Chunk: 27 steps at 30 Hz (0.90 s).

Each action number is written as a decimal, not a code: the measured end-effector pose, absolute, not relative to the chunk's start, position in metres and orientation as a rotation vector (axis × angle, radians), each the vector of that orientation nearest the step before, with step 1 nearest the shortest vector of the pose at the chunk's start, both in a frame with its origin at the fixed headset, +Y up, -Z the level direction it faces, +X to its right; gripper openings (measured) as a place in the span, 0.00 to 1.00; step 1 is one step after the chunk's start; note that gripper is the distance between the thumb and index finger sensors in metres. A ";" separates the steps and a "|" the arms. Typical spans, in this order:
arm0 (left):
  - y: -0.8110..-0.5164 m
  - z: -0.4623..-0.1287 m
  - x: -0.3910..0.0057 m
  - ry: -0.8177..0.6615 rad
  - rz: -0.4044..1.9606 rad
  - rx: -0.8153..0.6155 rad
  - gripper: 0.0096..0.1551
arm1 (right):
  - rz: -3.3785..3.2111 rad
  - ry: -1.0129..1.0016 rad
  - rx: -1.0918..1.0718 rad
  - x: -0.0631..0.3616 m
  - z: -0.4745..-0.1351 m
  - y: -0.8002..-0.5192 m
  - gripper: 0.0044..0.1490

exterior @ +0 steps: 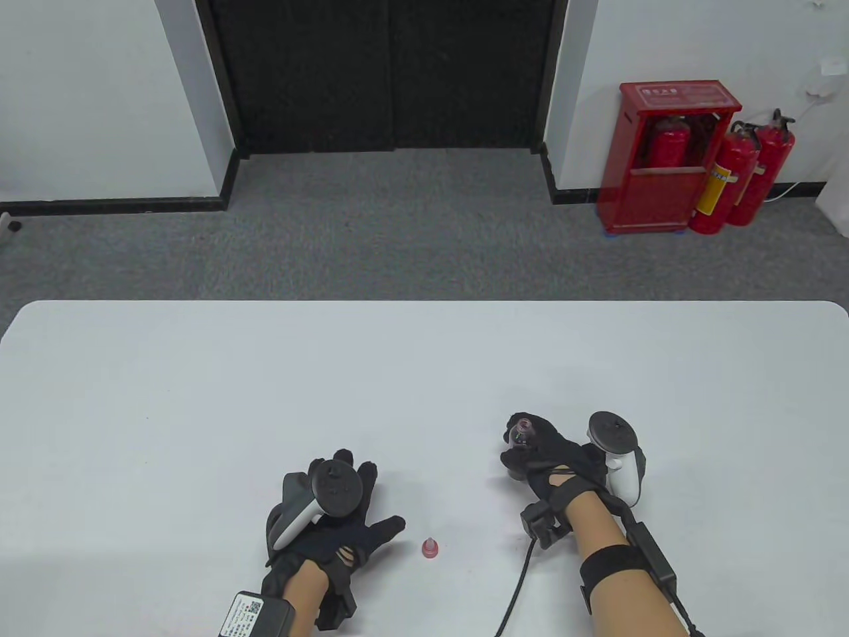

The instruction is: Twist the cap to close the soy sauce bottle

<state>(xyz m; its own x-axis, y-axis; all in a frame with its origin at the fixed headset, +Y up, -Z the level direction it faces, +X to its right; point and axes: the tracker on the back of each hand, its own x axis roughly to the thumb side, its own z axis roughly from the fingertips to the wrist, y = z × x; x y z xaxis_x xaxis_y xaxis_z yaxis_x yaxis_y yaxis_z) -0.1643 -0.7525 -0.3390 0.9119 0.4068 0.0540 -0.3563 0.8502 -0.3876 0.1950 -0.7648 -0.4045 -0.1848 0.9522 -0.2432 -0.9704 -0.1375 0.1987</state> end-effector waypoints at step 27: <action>-0.757 -0.327 -0.117 -0.347 0.369 -0.248 0.52 | 1.952 0.643 0.165 0.142 -0.338 -0.770 0.48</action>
<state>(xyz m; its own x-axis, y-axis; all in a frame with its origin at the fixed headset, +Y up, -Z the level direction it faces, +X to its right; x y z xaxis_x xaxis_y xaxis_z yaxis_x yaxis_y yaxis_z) -0.1175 -0.7573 -0.3265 0.8752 0.3912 0.2844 -0.3075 0.9040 -0.2971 0.1422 -0.7696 -0.3376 -0.4625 0.8715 -0.1634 -0.7979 -0.3287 0.5053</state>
